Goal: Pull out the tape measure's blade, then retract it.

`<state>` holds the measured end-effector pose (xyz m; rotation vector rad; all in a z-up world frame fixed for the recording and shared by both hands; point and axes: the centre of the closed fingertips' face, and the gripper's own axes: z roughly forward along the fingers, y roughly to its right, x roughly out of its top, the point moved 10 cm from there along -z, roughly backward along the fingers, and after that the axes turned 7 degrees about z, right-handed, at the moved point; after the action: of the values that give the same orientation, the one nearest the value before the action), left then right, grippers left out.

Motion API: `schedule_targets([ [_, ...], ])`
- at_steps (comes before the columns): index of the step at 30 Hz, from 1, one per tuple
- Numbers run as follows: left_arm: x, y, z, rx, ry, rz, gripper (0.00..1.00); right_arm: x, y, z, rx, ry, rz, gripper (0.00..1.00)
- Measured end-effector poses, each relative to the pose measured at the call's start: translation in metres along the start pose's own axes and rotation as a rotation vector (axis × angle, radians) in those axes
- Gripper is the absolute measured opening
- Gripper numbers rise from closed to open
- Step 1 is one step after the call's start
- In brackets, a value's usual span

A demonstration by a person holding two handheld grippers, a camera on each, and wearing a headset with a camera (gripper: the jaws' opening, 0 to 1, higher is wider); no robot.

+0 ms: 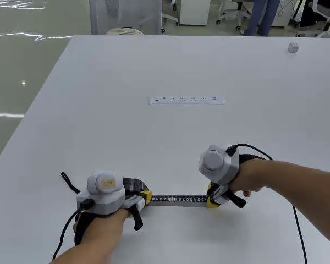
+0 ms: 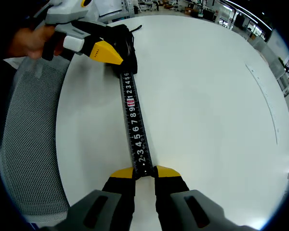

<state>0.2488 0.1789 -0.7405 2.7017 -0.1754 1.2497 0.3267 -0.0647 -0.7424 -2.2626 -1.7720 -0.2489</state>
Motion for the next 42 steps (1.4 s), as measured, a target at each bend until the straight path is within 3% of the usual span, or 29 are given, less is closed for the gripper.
schedule_targets([
  [42, -0.001, 0.0, 0.0, -0.007, 0.004, -0.001, 0.58, 0.013, -0.006, 0.005, 0.001, 0.021, -0.038, 0.14],
])
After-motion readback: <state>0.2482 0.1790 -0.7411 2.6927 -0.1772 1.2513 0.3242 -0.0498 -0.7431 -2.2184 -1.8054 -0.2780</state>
